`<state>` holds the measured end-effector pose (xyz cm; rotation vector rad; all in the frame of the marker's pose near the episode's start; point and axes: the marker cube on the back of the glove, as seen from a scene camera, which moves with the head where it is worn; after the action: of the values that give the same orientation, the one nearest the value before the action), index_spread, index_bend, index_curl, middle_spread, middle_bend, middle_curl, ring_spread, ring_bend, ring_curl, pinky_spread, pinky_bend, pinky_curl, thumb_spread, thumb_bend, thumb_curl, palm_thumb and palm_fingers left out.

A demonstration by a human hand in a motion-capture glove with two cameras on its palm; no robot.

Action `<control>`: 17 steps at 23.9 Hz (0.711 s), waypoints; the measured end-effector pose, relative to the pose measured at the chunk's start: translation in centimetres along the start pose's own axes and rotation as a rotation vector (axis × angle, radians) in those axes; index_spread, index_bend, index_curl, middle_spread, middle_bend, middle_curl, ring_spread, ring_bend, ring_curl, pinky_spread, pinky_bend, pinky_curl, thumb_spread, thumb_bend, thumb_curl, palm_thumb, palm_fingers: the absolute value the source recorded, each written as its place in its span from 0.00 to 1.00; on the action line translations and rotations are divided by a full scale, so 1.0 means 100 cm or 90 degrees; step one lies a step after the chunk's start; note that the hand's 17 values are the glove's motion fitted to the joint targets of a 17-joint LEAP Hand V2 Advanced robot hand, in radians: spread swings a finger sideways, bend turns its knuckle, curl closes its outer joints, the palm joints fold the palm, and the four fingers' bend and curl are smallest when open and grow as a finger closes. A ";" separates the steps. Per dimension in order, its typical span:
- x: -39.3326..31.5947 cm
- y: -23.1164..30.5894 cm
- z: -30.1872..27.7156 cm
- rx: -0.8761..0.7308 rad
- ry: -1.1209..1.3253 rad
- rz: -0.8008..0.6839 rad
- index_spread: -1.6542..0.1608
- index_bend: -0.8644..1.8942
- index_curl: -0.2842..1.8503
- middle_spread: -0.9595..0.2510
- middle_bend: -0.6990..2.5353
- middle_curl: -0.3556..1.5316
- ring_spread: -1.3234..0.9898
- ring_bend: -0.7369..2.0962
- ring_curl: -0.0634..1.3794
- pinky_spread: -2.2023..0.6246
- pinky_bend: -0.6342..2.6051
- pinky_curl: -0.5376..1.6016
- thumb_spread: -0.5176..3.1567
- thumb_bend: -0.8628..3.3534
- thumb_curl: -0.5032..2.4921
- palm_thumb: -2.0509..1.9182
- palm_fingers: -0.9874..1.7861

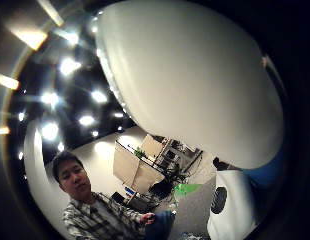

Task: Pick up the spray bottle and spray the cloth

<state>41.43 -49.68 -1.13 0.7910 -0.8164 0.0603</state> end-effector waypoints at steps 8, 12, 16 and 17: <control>-0.004 0.016 -0.012 -0.071 0.029 0.063 0.75 0.34 0.40 0.71 0.33 0.45 0.50 0.42 0.37 0.78 0.34 0.45 0.27 0.19 0.42 0.76 0.57; -0.020 0.025 -0.033 -0.103 0.156 0.083 0.72 0.36 0.40 0.70 0.30 0.43 0.54 0.38 0.37 0.80 0.32 0.46 0.31 0.18 0.40 0.71 0.36; -0.050 0.053 -0.059 -0.163 0.342 0.107 0.70 0.36 0.35 0.70 0.28 0.40 0.55 0.35 0.30 0.82 0.32 0.42 0.35 0.18 0.38 0.68 0.36; -0.061 0.066 -0.067 -0.180 0.385 0.114 0.70 0.36 0.34 0.70 0.27 0.40 0.56 0.35 0.29 0.82 0.32 0.41 0.35 0.18 0.38 0.67 0.35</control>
<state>39.15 -39.09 -4.10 0.3924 -0.3055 0.3208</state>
